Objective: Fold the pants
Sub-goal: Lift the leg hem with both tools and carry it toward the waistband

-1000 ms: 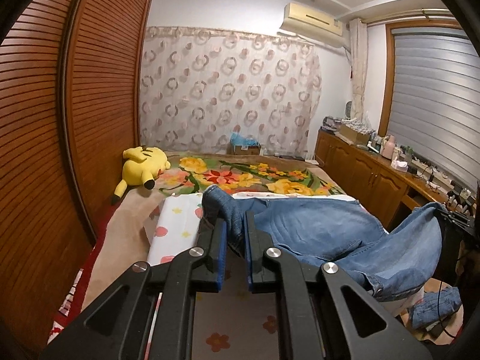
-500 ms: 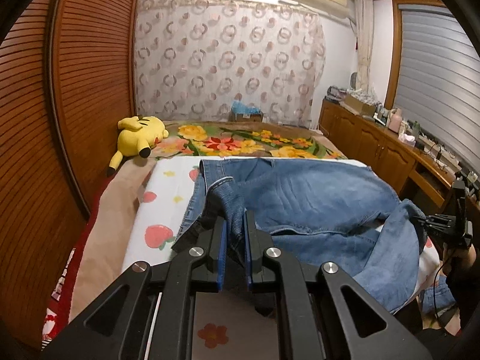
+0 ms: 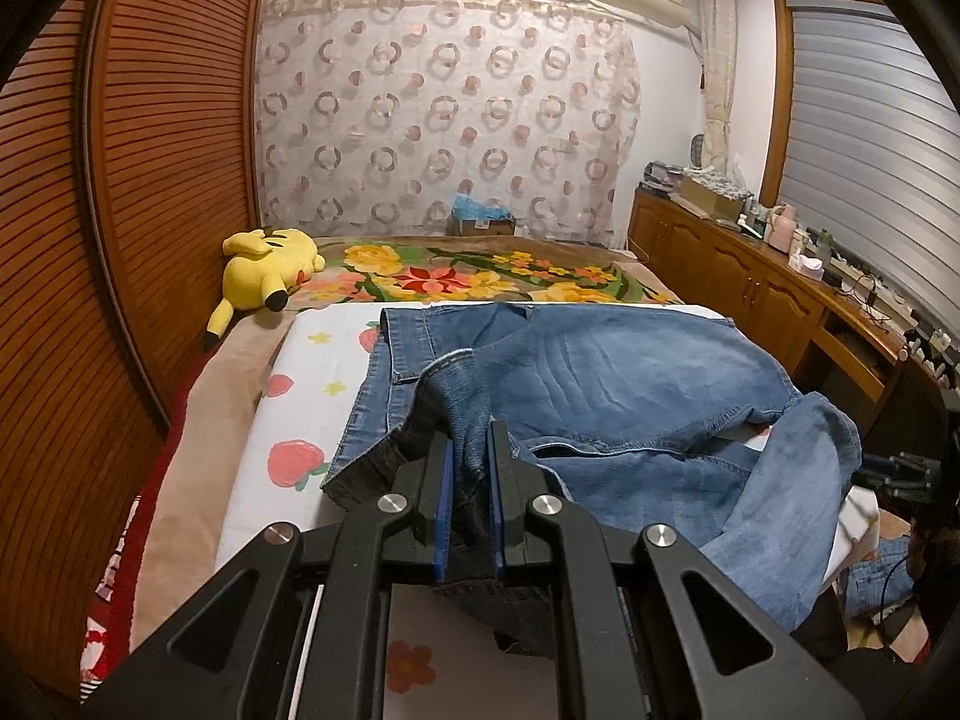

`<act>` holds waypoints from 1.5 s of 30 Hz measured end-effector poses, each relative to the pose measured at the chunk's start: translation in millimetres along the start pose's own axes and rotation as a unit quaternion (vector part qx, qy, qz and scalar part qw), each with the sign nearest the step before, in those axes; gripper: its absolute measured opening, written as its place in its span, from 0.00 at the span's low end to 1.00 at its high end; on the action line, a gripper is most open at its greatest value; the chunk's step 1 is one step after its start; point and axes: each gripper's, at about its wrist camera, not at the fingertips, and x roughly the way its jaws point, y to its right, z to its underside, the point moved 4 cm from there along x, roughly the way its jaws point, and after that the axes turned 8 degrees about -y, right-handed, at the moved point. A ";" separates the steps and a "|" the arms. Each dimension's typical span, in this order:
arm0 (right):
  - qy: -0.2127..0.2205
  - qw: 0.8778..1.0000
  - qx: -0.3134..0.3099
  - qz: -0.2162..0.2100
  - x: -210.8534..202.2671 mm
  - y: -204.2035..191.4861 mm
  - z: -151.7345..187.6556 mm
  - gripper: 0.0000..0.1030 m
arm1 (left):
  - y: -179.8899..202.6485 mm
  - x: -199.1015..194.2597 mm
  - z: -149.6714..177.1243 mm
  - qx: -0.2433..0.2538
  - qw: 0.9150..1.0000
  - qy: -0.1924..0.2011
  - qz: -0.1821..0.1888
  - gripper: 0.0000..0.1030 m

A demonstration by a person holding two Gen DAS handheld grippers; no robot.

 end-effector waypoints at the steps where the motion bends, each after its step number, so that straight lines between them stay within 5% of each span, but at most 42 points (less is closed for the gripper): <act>1: -0.002 1.000 -0.001 -0.002 4.9 -0.8 1.8 0.46 | 0.4 0.4 0.3 0.000 1.000 0.000 0.000 0.11; 6: 0.000 1.000 0.009 -0.008 13.2 2.4 4.5 0.46 | 5.5 3.3 3.6 0.004 1.000 -0.003 -0.001 0.11; 8: 0.006 1.000 0.002 -0.017 8.7 2.0 0.5 0.23 | 6.5 1.9 3.0 0.005 1.000 0.002 -0.003 0.11; 10: 0.018 1.000 -0.011 -0.020 -0.3 5.1 -4.8 0.15 | 8.2 -0.9 -0.1 0.007 1.000 0.009 -0.001 0.11; 25: 0.142 0.989 -0.002 0.030 -66.9 61.1 -77.1 0.12 | -3.3 0.4 -70.8 -0.003 0.998 0.067 -0.021 0.11; 34: 0.110 0.992 -0.015 0.057 -2.8 57.7 -116.7 0.12 | -22.1 62.2 -95.0 -0.010 0.999 0.037 -0.035 0.11; 45: 0.093 0.994 -0.021 0.055 -0.3 65.3 -170.6 0.12 | -30.2 104.7 -124.4 -0.012 0.999 0.014 -0.043 0.11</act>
